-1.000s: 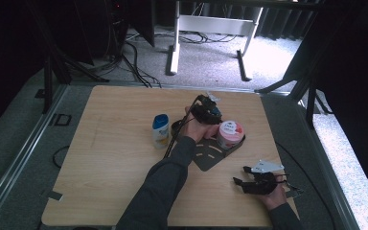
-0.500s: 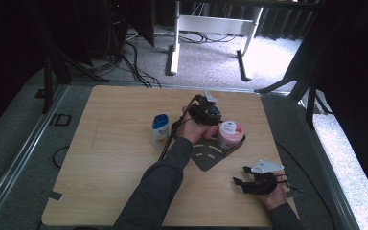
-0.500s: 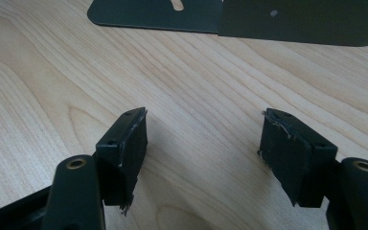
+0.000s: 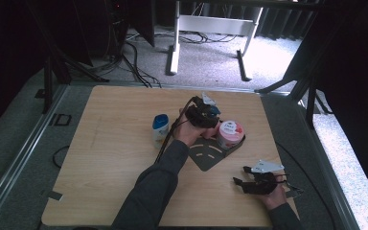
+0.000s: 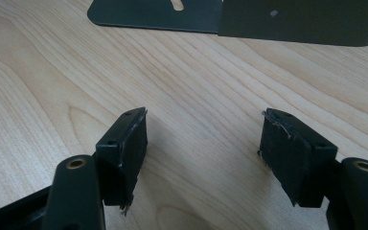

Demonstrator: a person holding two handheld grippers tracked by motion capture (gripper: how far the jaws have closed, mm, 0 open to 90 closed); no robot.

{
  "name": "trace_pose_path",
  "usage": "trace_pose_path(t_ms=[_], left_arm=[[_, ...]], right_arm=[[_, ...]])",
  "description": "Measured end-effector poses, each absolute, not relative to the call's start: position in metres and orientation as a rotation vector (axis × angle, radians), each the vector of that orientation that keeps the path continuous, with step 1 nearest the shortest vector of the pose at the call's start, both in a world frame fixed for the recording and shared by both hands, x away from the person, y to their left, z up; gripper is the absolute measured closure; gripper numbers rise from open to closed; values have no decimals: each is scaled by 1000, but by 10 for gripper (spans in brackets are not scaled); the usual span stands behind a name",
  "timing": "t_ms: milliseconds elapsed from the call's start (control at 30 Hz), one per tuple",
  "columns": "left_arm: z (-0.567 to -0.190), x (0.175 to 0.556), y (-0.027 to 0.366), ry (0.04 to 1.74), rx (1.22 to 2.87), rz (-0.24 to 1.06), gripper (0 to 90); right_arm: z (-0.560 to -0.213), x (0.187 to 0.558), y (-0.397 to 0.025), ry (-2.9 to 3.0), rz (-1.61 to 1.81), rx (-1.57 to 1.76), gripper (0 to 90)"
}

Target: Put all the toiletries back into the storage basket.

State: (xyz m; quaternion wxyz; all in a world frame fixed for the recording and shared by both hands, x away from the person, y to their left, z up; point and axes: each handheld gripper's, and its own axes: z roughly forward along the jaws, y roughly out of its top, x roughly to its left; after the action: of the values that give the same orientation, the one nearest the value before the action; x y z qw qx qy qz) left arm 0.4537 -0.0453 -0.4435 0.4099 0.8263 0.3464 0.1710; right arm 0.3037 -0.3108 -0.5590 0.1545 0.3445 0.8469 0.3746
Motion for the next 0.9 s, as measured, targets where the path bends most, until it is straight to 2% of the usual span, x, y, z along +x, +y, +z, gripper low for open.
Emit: trace_pose_path(t_ms=[233, 533, 900], left_arm=[[-437, 448, -38, 859, 2082, 440, 394], [-428, 441, -25, 825, 2093, 418, 449], [-423, 435, -14, 810, 2103, 416, 449]], right_arm=[[-559, 304, -311, 2427, 1074, 988, 330], [-559, 304, -311, 2428, 1074, 986, 330], [-559, 304, -311, 2426, 1074, 989, 330]])
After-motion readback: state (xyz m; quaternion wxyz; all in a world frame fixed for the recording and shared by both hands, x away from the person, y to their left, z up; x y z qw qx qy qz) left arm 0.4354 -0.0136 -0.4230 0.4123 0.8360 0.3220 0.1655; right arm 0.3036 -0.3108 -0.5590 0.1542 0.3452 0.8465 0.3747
